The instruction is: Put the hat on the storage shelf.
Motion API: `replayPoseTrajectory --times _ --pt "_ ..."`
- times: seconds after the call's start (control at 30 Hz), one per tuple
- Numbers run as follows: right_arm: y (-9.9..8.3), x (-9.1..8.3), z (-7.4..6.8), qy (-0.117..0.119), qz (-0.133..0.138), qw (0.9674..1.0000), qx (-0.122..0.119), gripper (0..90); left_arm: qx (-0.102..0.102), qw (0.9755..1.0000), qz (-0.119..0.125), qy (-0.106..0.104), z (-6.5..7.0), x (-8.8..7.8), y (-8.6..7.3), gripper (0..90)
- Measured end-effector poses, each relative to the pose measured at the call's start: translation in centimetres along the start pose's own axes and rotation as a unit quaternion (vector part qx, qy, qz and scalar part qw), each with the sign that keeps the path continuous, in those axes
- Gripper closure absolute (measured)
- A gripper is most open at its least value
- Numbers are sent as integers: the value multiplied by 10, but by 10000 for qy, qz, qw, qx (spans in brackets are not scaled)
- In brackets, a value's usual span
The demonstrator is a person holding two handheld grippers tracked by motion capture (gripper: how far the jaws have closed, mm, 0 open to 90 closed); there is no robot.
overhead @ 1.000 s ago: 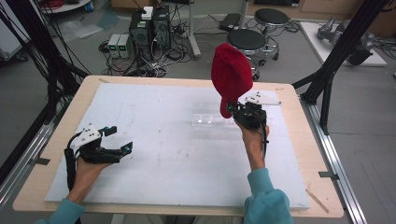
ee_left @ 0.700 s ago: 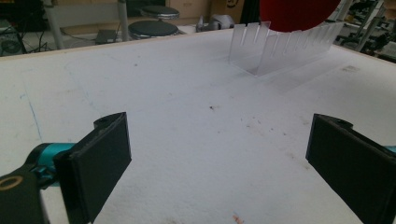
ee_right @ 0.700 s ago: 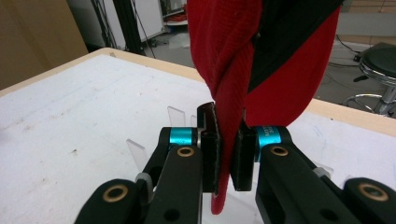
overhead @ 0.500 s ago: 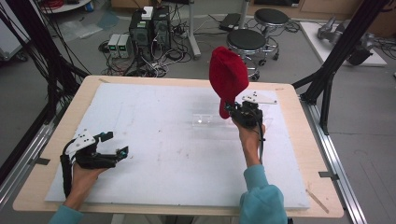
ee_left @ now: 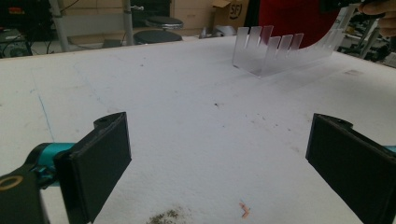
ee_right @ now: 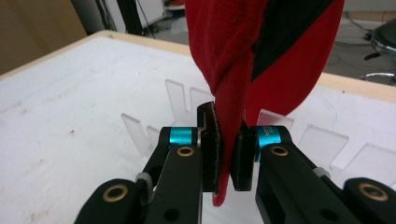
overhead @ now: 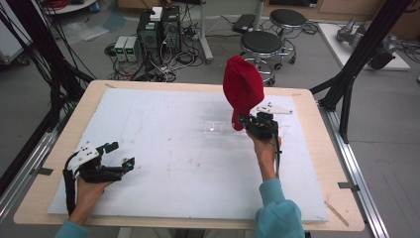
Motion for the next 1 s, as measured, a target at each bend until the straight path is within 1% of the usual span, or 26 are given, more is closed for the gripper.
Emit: replayPoseTrajectory --times 0.07,0.1,0.2,0.23,0.3,0.37,0.5,0.63,0.83,0.87,0.93,1.0 --pt "-2 -1 -1 7 -92 10000 -13 848 18 10000 31 6 0 0 0 70" --pt "-2 -1 -1 13 -108 9999 -59 848 10 10000 70 -9 1 -1 1 70" --pt "-5 -2 -3 13 -223 9997 -58 848 8 10000 77 -1 0 -1 1 70" --pt "-5 -2 -4 17 -243 9996 -116 847 3 10000 85 4 0 -1 1 70" --pt "-7 -3 -5 19 -338 9993 -132 847 14 10000 87 3 0 -1 1 72" --pt "-9 -4 -6 -9 -422 9989 -226 847 18 10000 90 5 1 -1 0 72" --pt "-13 -5 -8 -31 -576 9981 -202 847 -7 9999 107 -5 0 -1 1 72" --pt "-17 -6 -10 -11 -684 9974 -205 846 19 10000 91 -18 1 -1 0 73" --pt "-20 -8 -9 -29 -733 9972 -160 841 17 10000 90 -25 1 -1 0 75" --pt "-20 -8 -9 -36 -755 9970 -190 834 8 10000 92 -17 1 -1 0 75" --pt "-25 -7 -8 -101 -935 9952 -287 770 16 10000 89 -28 1 -1 0 76" --pt "-27 -7 -10 -80 -992 9946 -298 746 16 10000 90 -30 1 -1 0 76"
Point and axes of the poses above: each handheld gripper's, and its own axes: x roughly forward along the jaws, y roughly out of its top, z roughly to its right, the point moved 10 cm from there along x, roughly forward along the jaws, and after that the axes turned 11 degrees about -x, right-handed, at the moved point
